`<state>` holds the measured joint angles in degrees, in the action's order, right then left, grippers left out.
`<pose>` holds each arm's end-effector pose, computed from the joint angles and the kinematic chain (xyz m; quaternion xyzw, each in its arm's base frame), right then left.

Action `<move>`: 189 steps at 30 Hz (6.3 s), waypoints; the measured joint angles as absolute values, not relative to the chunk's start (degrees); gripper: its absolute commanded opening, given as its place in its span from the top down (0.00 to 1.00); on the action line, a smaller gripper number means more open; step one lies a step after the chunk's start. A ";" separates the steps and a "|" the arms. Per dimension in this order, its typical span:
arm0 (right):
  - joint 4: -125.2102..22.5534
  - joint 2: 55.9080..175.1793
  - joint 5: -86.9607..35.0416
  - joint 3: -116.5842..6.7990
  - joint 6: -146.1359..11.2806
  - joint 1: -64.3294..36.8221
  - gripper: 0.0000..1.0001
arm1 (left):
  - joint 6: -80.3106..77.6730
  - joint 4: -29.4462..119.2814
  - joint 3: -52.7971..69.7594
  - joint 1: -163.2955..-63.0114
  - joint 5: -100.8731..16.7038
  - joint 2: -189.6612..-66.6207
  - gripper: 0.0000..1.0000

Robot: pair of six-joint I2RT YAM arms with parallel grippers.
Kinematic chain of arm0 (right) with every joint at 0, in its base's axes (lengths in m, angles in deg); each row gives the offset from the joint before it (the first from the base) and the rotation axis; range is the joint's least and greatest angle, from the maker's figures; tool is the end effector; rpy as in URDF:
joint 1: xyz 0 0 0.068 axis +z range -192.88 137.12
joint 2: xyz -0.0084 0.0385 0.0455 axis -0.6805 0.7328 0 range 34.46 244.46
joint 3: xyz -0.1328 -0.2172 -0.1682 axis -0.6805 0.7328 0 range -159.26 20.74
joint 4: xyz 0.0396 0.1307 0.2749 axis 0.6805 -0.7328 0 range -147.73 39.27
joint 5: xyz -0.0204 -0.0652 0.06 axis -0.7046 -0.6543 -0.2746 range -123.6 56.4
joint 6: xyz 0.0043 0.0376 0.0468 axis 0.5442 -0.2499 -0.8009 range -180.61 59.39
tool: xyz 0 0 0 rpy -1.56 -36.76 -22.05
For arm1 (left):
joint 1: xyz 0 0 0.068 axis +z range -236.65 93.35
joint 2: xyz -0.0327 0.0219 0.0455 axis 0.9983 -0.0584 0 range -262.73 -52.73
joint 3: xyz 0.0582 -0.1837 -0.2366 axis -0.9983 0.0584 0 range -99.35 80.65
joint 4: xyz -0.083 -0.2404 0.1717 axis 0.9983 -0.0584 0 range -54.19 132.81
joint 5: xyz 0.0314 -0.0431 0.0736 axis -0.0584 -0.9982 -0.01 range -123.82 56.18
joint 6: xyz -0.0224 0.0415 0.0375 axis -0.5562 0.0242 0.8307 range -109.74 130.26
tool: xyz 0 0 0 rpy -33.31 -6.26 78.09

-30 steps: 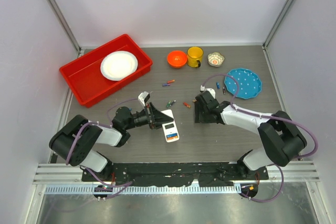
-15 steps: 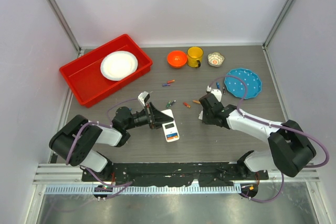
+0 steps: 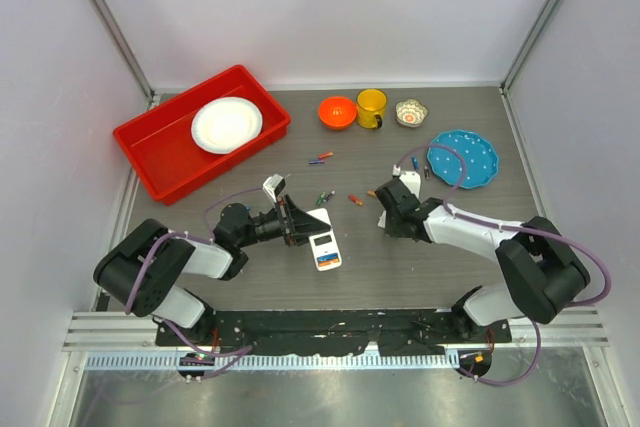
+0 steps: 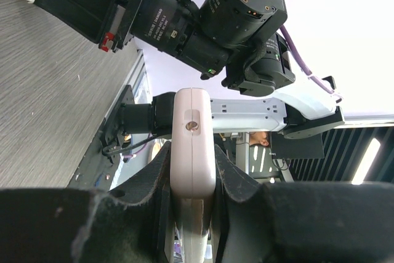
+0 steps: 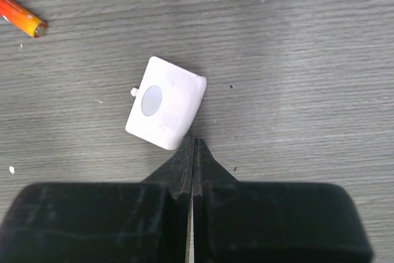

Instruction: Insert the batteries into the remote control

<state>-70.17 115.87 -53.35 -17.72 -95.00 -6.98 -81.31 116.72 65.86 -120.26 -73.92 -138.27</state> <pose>0.2395 0.1549 0.1491 0.0283 0.9572 -0.0008 0.2882 0.1990 -0.1667 0.1590 -0.0950 0.6854 -0.7142 0.1050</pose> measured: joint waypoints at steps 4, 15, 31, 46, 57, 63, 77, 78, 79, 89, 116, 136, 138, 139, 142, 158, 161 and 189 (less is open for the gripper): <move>-68.89 116.83 -53.44 -18.22 -94.85 -6.98 0.99 | -81.31 116.72 65.86 -120.26 -73.92 -138.27 1.00; -66.92 120.79 -50.66 -21.63 -93.47 -7.00 0.89 | -81.31 116.72 65.78 -120.26 -73.94 -138.45 1.00; -72.19 114.73 -48.54 -24.95 -85.80 -7.00 0.30 | -81.24 116.70 65.58 -120.26 -73.96 -140.13 1.00; -73.02 127.48 -45.50 -32.25 -75.92 -8.55 0.25 | -81.24 116.72 65.23 -120.26 -73.96 -140.28 1.00; -72.62 130.95 -43.71 -34.76 -73.74 -9.36 0.27 | -81.24 116.72 65.23 -120.26 -73.96 -139.21 1.00; -72.19 131.23 -42.44 -34.76 -73.78 -9.36 0.35 | -81.24 116.72 65.23 -120.26 -73.99 -139.21 1.00; -70.55 128.11 -42.70 -30.59 -77.91 -8.23 0.38 | -81.20 116.70 65.23 -120.26 -73.96 -139.21 1.00; -70.52 128.09 -42.84 -30.57 -78.11 -8.12 0.38 | -81.20 116.72 65.23 -120.26 -73.96 -139.21 1.00; -70.52 128.09 -42.90 -30.57 -78.26 -8.05 0.38 | -81.18 116.72 65.23 -120.26 -73.96 -139.21 1.00; -70.68 128.22 -43.69 -30.68 -78.74 -7.68 0.37 | -81.13 116.72 65.23 -120.26 -73.96 -139.21 1.00; -72.49 129.31 -45.79 -32.45 -78.20 -7.46 0.25 | -81.11 116.72 65.23 -120.26 -73.96 -139.21 1.00; -75.33 135.21 -41.94 -39.86 -70.87 -7.79 0.38 | -81.09 116.72 65.23 -120.26 -73.96 -138.51 1.00; -74.74 134.97 -41.31 -39.40 -71.07 -7.85 0.39 | -81.09 116.72 65.23 -120.26 -73.96 -138.51 1.00; -74.59 134.84 -41.02 -39.22 -71.27 -7.85 0.40 | -81.09 116.72 65.23 -120.26 -73.96 -138.51 1.00; -74.13 134.34 -39.84 -38.35 -72.08 -7.85 0.44 | -81.09 116.72 65.23 -120.26 -73.96 -138.47 1.00; -73.98 130.08 -42.57 -33.50 -81.08 -5.54 0.31 | -81.09 116.72 65.23 -120.26 -73.94 -138.47 1.00; -74.20 130.08 -43.18 -33.50 -81.83 -5.06 0.30 | -81.09 116.72 65.23 -120.26 -73.94 -138.47 1.00; -72.97 128.79 -46.44 -31.38 -86.94 -3.48 0.53 | -81.09 116.72 65.23 -120.26 -73.94 -138.47 1.00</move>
